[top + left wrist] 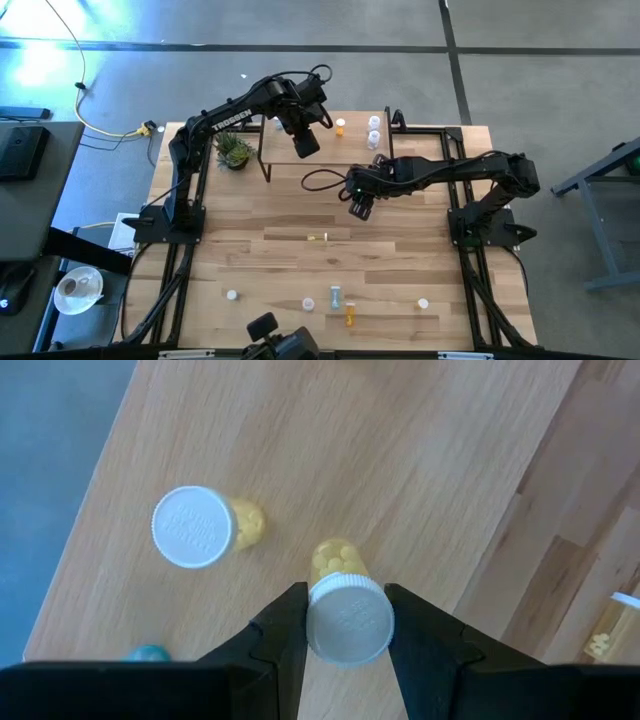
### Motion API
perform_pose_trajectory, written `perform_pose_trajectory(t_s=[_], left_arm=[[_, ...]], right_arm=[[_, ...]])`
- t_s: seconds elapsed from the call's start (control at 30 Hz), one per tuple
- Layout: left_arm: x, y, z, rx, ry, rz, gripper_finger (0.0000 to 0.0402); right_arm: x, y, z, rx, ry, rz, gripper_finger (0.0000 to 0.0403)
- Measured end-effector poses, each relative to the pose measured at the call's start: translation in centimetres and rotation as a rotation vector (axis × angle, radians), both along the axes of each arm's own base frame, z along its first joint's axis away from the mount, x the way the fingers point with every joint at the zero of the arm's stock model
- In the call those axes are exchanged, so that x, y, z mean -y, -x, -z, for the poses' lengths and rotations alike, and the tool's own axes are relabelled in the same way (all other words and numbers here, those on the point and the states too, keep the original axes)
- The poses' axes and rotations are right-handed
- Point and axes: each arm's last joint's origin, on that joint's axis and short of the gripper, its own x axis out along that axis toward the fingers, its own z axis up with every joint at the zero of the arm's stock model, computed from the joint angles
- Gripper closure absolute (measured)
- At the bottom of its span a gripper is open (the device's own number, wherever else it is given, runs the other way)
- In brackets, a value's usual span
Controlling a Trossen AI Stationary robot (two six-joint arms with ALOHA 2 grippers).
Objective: Pick and place medicine bottles onto shelf by color
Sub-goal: Put the left yellow pill bottle on the shelf aligned with the yellow pill bottle
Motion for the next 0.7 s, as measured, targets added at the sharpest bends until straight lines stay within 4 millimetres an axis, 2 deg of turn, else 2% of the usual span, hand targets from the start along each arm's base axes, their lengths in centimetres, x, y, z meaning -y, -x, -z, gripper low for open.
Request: perform_pose_trajectory(t_s=[0.5,0.7], left_arm=[[0.3,0.0,0.3,-0.021,0.017,0.0,0.0289],[0.2,-0.7,1.2,-0.034,0.028,0.011,0.0289]], right_arm=[[0.0,0.0,0.0,0.001,-0.002,0.004,0.0199],[0.0,0.0,0.0,0.0,-0.002,0.003,0.0199]])
